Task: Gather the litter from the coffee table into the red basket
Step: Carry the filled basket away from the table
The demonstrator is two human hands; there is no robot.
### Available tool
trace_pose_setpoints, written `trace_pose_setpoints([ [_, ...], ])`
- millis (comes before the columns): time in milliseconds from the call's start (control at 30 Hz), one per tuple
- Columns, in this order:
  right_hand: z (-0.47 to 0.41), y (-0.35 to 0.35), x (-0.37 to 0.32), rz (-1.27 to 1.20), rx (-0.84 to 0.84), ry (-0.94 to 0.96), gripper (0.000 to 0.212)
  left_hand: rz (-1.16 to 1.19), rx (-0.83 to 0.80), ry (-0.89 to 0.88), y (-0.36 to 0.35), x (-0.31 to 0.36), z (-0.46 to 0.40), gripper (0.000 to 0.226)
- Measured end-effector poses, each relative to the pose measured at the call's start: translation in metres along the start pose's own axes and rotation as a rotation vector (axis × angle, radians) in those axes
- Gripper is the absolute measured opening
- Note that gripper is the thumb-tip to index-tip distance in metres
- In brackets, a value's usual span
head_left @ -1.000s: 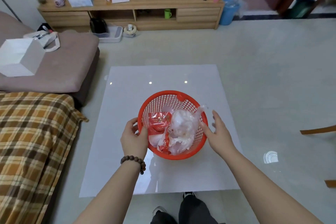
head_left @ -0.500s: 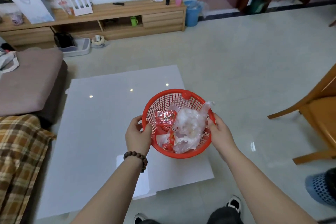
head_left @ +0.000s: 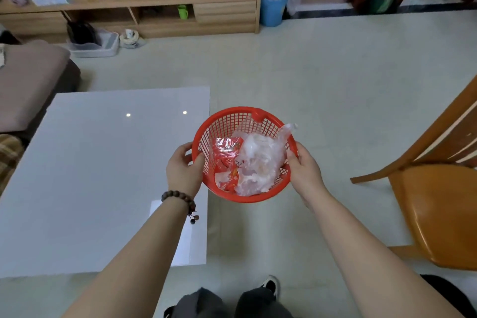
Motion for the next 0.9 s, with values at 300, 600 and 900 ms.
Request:
trace_pose_setpoints([
  [300,-0.086,0.037,-0.009,-0.001,-0.012,0.039,0.032,-0.011,0.052,-0.014,-0.062,0.037,-0.046,0.028],
  [600,-0.248,0.024,-0.037,0.061,-0.081,0.056,0.032,0.03,0.099,0.039,-0.118,0.057,-0.188,0.028],
  [900,-0.463,-0.013,-0.134,0.127,-0.125,0.087,0.032,0.084,0.119,0.097,-0.148,0.127,-0.39,0.029],
])
Point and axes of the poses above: each hand's wrist, its own z-axis away from the middle knuckle, its own y-axis out of the back of the hand, x = y × z, the point moved 1 cm from there along -z, towards the middle knuckle, and after that the axes turned 3 degrees about -x, right-handed, at the moved point
